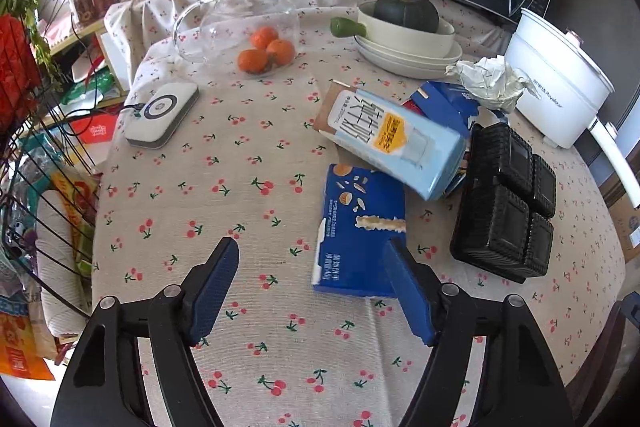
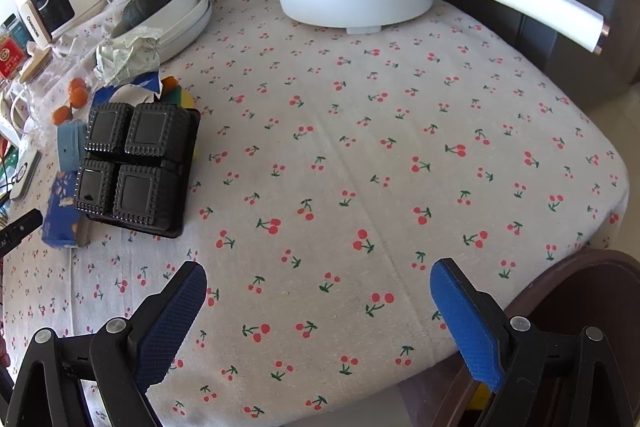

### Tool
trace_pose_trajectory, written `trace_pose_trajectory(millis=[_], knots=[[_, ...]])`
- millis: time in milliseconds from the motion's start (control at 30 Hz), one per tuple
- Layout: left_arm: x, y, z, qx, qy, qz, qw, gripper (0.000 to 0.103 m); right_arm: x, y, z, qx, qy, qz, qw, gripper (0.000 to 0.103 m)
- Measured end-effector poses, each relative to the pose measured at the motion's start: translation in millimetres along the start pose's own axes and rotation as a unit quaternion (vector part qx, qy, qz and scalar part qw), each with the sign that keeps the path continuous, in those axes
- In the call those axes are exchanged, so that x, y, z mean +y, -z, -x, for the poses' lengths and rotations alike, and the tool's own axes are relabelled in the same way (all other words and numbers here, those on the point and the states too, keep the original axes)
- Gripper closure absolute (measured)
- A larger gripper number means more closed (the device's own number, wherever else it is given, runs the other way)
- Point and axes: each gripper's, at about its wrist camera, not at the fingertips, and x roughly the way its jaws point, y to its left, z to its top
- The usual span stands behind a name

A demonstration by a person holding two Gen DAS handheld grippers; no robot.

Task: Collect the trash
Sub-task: 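Grasp the blue box with the left tool while right grasps the black tray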

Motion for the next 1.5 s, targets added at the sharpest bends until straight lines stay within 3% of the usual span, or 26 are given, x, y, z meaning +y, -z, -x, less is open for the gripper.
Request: trace_pose_trajectory(millis=[167,367,433,500,700,933,1200,1500], knots=[[-16.7,2.9,-3.2,0.010,0.041,-0.029,0.9987,0.026,3.1,-0.7,-1.4,0.000,-0.002,-0.001,1.000,0.009],[-35.6,10.5,-29.0,0.028,-0.003,-0.083,0.9962,0.026,4.9,1.8,-1.2,0.000,0.004,0.007,1.000,0.009],[-32.8,11.6,-34.1,0.030,-0.008,-0.084,0.9960,0.031,5.8,2.5,-0.9,0.000,0.007,0.008,1.000,0.009],[-27.8,9.7,-37.4,0.035,-0.002,-0.077,0.9964,0.040,7.8,3.5,-0.5,0.000,0.005,0.008,1.000,0.009],[-14.9,4.6,-17.1,0.019,0.035,-0.055,0.9977,0.040,38.2,5.3,-6.7,0.000,-0.001,0.039,0.999,0.008],[15.8,3.3,17.4,0.011,0.060,-0.034,0.9975,0.043,100.6,-10.0,-38.0,0.003,-0.051,0.059,0.997,0.004],[47.3,2.1,29.6,0.007,0.069,-0.015,0.9975,0.043,143.4,-37.6,-75.5,-0.002,-0.077,0.017,0.997,0.001],[57.1,1.9,31.4,0.010,0.076,-0.006,0.9970,0.043,154.8,-39.9,-108.4,0.020,-0.038,-0.006,0.999,0.001]])
